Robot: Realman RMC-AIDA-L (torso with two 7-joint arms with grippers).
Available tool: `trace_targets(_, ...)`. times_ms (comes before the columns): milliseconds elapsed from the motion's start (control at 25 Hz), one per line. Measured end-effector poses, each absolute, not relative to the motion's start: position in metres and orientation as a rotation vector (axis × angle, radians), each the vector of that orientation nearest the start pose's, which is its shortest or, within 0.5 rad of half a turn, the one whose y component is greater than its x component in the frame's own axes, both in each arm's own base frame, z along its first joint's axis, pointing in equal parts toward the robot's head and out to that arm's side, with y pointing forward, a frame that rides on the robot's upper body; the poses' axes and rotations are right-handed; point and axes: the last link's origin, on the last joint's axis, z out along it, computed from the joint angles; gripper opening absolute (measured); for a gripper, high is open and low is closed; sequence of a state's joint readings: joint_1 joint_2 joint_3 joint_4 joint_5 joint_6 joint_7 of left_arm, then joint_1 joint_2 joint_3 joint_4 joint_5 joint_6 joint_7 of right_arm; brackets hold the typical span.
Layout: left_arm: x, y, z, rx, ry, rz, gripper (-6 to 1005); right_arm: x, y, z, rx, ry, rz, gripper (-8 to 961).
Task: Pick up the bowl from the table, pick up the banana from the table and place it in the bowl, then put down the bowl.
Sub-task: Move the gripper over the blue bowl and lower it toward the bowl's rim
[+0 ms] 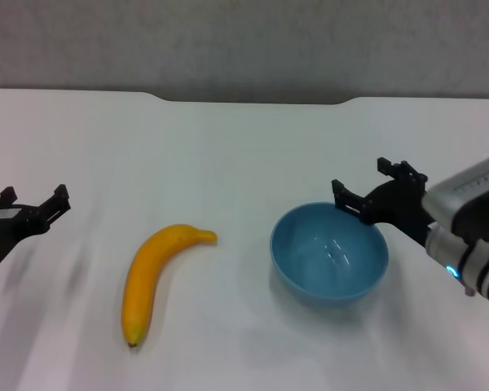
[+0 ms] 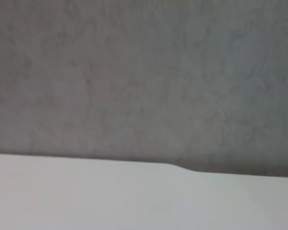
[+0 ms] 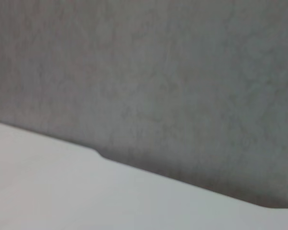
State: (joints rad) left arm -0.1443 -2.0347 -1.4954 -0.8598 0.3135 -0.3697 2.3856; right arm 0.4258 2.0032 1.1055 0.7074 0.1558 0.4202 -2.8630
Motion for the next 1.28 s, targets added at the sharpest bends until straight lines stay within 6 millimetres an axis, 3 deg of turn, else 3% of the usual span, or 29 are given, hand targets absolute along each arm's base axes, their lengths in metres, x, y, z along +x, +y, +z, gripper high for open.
trace_targets(280,-0.310,0.340,0.019,-1.644,-0.973,-0.473,903,0.230,0.381,-0.052,-2.046,0.624,0.288,887)
trace_targets(520,-0.289,0.337,0.034,-1.576,-0.963,-0.305,903,0.219,0.383,-0.044,-2.026,0.731,0.096,886)
trace_targets(800,-0.274,0.339,0.055,-1.537,-1.041,-0.174,903,0.187,0.384,-0.019,-1.988,0.791,0.051,885)
trace_targets(1040,-0.268,0.340,0.069,-1.560,-1.093,-0.124,902,0.181,0.388,-0.006,-1.978,0.909,0.014,884)
trace_targets(1280,-0.265,0.341,0.072,-1.576,-1.081,-0.072,902,0.192,0.394,-0.012,-2.023,1.026,-0.060,883)
